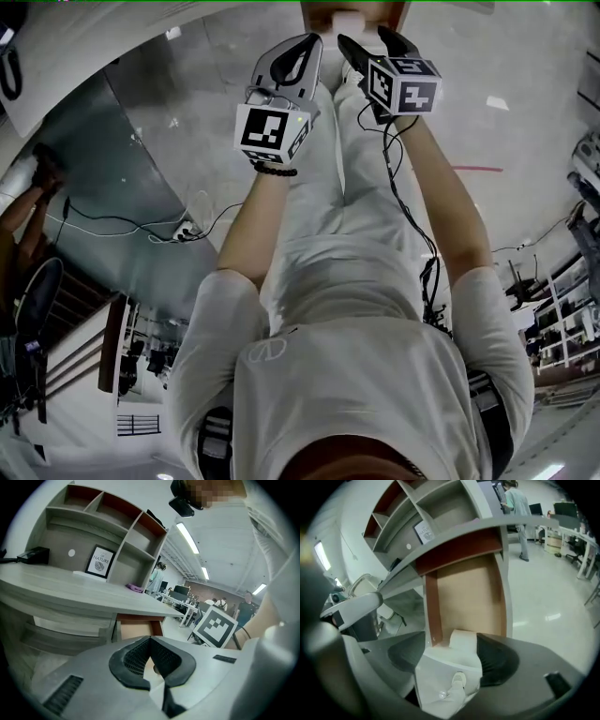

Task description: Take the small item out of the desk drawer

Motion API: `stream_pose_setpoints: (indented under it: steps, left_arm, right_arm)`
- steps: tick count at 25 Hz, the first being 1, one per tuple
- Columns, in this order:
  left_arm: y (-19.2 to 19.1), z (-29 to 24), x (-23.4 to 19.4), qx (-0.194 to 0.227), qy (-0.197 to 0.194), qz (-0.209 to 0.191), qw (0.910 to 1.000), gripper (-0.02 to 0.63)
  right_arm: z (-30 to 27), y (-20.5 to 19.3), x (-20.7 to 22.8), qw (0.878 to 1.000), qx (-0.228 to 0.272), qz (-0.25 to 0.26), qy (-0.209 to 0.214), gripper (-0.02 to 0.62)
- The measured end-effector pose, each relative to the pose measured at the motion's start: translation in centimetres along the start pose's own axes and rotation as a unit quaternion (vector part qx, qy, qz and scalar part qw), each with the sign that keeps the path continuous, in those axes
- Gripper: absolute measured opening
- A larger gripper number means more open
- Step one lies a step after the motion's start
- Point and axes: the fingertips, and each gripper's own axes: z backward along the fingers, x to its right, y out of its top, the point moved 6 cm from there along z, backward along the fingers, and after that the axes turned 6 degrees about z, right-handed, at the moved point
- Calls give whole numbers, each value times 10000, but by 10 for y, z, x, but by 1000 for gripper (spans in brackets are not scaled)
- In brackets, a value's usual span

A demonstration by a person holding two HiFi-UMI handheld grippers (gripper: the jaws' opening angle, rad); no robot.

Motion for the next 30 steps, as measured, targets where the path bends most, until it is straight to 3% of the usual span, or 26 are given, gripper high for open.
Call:
stream_pose_setpoints:
  steps: [7, 21, 30]
  left_arm:
    - [-22, -15, -10, 34, 14, 172, 9998, -2]
    - [-37, -19, -20, 19, -63, 331, 9994, -2]
    - [-47, -14, -33, -18, -22, 441, 9990, -2]
  right_arm:
    - [-33, -11, 5, 9996, -212, 107, -171, 347]
    - [-67, -12, 15, 9955, -807, -415, -266, 347]
    - [-83, -12, 11, 9934, -1013, -200, -502, 347]
